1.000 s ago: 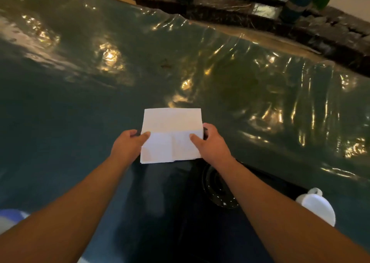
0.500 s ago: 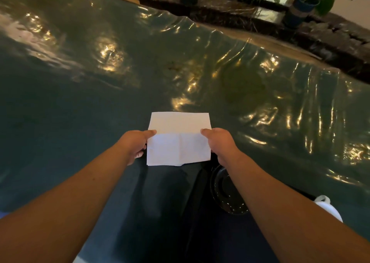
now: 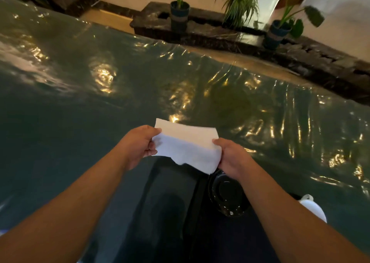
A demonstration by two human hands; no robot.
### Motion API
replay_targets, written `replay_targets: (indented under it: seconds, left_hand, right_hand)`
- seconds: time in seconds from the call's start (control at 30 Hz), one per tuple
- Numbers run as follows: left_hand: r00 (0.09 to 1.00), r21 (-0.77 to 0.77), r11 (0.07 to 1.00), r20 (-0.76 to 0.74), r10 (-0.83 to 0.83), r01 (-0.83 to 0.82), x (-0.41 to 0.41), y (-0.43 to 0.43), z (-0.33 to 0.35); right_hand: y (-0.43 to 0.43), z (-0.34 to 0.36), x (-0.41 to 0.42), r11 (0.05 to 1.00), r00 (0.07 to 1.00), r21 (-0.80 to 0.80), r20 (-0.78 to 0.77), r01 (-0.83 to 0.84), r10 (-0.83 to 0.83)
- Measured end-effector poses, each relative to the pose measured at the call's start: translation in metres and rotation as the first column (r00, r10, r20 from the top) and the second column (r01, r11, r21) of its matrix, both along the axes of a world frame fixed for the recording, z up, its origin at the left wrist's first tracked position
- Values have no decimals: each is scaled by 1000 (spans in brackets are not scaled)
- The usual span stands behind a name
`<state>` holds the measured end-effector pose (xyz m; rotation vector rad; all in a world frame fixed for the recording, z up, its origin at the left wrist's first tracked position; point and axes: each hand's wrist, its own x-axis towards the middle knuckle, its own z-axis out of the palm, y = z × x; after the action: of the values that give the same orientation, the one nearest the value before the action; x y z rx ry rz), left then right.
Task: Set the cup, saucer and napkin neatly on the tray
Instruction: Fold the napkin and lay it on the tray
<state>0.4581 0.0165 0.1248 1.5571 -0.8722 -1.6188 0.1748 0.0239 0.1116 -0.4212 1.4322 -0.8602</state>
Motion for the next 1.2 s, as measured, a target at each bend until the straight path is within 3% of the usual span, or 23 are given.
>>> replay_targets:
  seconds: [0.1,0.2,0.5,0.63,0.83,1.03,1.2]
  left_hand:
    - [980,-54,979,20,-198,199,-55,18,35]
    - [973,-86,974,114,-200,211,-66,12,43]
    - [925,-77,992,374,-63,99,-70,25,5]
    - [963,48,987,219,-160,153,-135,43,0]
    - [987,182,975,71,-142,127,-220,76,-24]
    - [977,125,990,195,-90,67,-265,98,-52]
    - [945,128,978,266,-191,162,-264,126,-77]
  right_hand:
    - [51,9,-48,996,998,86,52,33,-37]
    - [61,0,-57,989,985,45,94,140,-144]
    - [53,7,-75,1000,952,-22,-305,-16,8]
    - [80,9,-140,997,890,-6,-450,-78,67]
    - [121,-12,-203,999,973,20,-230,35,-30]
    - [151,-38,-237,995,920,-71,-382,72,-94]
    - [183,-62,-243,999,855,-33,-519,-7,-11]
